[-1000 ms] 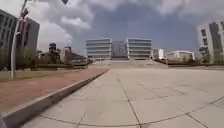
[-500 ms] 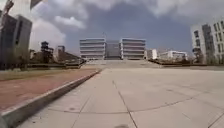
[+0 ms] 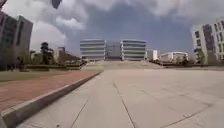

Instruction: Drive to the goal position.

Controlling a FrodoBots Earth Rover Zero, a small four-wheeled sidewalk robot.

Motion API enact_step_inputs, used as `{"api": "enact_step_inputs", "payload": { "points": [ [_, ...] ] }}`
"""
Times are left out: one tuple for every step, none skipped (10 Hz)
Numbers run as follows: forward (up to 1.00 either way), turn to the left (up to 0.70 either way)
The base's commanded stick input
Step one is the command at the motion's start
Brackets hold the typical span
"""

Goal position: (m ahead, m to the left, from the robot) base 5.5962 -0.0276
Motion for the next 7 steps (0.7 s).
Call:
{"api": "enact_step_inputs", "payload": {
  "points": [
    [1.00, 0.00],
    [1.00, 0.00],
    [1.00, 0.00],
    [1.00, 0.00],
    [1.00, 0.00],
    [1.00, 0.00],
    [1.00, 0.00]
  ]
}}
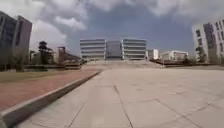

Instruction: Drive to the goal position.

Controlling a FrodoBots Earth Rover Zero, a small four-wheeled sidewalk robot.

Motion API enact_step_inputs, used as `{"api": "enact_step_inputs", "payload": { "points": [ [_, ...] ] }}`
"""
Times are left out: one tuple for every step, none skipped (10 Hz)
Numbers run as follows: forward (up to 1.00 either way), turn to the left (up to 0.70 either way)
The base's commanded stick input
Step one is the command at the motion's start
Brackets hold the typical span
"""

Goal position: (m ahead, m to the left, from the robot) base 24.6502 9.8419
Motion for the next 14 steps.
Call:
{"api": "enact_step_inputs", "payload": {
  "points": [
    [1.00, 0.00],
    [1.00, 0.00],
    [1.00, 0.00],
    [1.00, 0.00],
    [1.00, 0.00],
    [1.00, 0.00],
    [1.00, 0.02],
    [1.00, 0.02],
    [1.00, 0.03],
    [1.00, 0.03],
    [1.00, 0.03],
    [1.00, 0.03],
    [1.00, 0.03],
    [1.00, 0.03]
  ]
}}
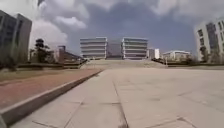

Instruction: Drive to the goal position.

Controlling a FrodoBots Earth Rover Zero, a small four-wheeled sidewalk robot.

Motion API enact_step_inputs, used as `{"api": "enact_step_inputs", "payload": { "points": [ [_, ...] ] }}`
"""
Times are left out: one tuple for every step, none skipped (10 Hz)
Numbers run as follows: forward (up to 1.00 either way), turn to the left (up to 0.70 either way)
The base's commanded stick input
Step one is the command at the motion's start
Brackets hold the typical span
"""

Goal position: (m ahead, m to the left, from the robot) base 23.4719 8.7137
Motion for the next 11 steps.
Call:
{"api": "enact_step_inputs", "payload": {
  "points": [
    [1.00, 0.03],
    [1.00, 0.03],
    [1.00, 0.03],
    [1.00, 0.03],
    [1.00, 0.03],
    [1.00, 0.03],
    [1.00, 0.03],
    [1.00, 0.03],
    [1.00, 0.03],
    [1.00, 0.03],
    [1.00, 0.03]
  ]
}}
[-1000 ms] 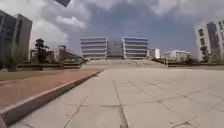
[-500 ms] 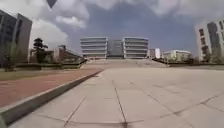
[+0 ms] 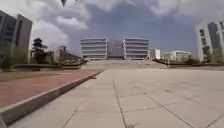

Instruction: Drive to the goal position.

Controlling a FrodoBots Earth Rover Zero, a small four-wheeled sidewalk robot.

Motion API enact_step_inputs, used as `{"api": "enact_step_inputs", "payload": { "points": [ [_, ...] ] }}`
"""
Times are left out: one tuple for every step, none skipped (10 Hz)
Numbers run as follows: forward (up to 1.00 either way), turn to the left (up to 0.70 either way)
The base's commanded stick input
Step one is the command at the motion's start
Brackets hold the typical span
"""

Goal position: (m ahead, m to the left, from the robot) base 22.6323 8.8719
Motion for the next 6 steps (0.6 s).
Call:
{"api": "enact_step_inputs", "payload": {
  "points": [
    [1.00, 0.03],
    [1.00, 0.03],
    [1.00, 0.03],
    [1.00, 0.03],
    [1.00, 0.03],
    [1.00, 0.03]
  ]
}}
